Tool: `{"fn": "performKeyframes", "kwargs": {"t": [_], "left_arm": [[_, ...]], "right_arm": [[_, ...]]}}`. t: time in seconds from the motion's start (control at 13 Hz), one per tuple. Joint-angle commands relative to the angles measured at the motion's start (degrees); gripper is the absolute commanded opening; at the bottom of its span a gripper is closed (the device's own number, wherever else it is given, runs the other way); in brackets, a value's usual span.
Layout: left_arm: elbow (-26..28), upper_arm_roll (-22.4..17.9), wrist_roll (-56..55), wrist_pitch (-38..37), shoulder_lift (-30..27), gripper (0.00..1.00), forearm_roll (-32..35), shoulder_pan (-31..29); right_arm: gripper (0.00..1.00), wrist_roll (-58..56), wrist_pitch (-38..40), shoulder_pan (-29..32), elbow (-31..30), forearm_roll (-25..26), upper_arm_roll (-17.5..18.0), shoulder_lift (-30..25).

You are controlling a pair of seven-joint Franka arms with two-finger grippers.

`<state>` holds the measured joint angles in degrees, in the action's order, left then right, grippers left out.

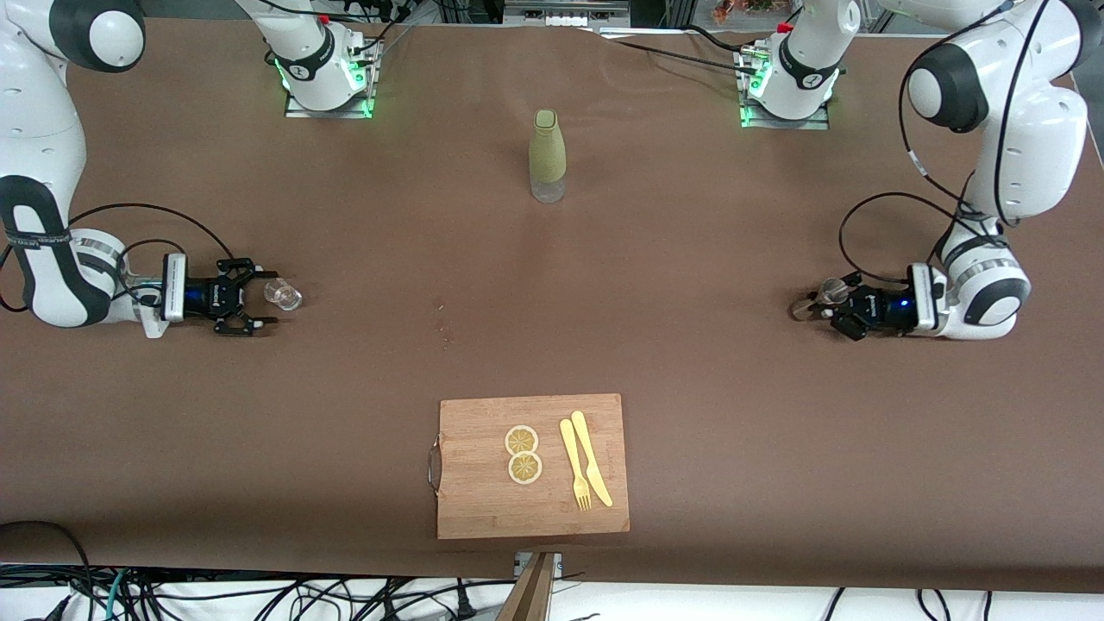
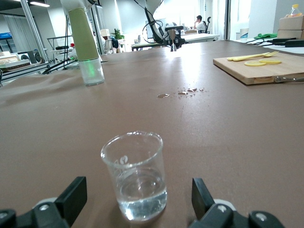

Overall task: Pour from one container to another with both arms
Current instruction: 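Lift the jigger with the left gripper and carry it toward the beaker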

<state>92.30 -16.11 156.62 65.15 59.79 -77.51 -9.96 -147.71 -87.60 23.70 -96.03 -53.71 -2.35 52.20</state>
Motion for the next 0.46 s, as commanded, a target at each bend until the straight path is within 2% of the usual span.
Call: {"fn": "performKeyframes", "kwargs": {"t": [0.0,0.38], "left_arm": [[-1.34,-0.06,2.48,1.90,0.59,0.00,-3.78,5.03],[-0.99,5.47,-0.44,10.51,0.33,0.00,-9.93,10.74]], "right_arm": [[0.98,-1.09,1.20,0.03,0.67,-1.04,0.06,0.36],[0.98,-2.93,1.20,-1.37,0.58,-2.19,0.15,0.36]]}}
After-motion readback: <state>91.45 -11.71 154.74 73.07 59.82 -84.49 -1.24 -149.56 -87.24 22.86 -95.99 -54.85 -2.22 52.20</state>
